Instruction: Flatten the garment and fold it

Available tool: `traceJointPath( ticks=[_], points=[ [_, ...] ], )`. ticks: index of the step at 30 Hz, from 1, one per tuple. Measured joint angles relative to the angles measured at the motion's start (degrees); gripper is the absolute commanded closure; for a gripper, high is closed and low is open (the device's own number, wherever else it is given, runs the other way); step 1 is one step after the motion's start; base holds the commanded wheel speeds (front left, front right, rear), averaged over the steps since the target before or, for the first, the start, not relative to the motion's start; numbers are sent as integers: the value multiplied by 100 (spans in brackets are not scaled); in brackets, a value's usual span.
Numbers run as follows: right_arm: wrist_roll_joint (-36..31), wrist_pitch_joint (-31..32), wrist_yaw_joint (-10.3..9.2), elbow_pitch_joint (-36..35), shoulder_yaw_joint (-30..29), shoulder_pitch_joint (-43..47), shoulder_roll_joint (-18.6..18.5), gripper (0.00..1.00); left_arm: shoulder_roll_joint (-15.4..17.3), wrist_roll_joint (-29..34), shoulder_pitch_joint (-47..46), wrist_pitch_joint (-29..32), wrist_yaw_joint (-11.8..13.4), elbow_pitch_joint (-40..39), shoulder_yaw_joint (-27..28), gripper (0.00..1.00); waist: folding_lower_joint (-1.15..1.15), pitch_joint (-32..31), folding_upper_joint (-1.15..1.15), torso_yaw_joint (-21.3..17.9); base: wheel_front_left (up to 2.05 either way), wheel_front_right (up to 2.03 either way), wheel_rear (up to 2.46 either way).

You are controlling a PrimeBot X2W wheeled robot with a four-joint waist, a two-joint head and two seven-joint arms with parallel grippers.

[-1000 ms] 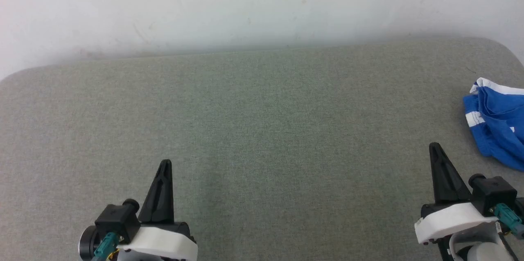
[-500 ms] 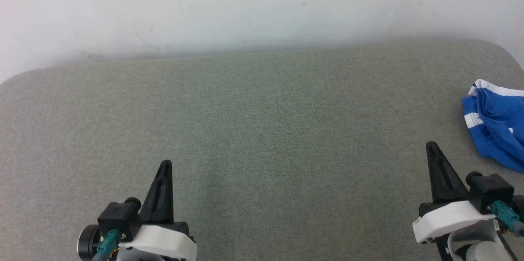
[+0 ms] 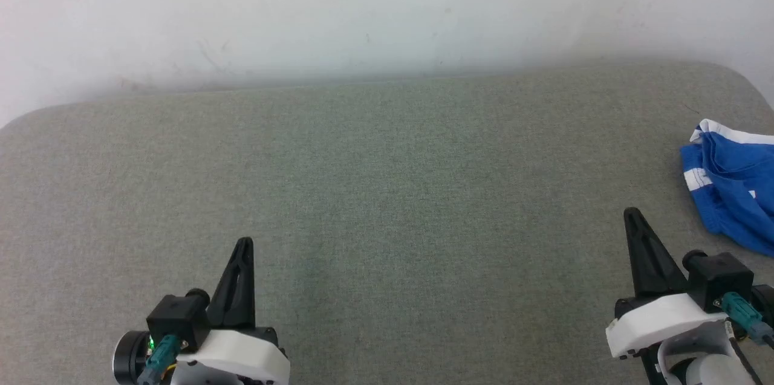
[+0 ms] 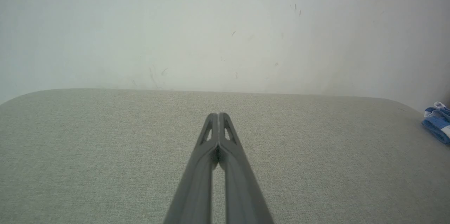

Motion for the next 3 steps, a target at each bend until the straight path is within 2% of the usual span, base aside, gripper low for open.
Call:
traceJointPath(
  ticks=[3],
  points=[
    [-1,30,0,-20,16,0,0,100,-2,36,-1,25,0,-3,13,100,0,-11,0,-1,0,0,0]
  ],
)
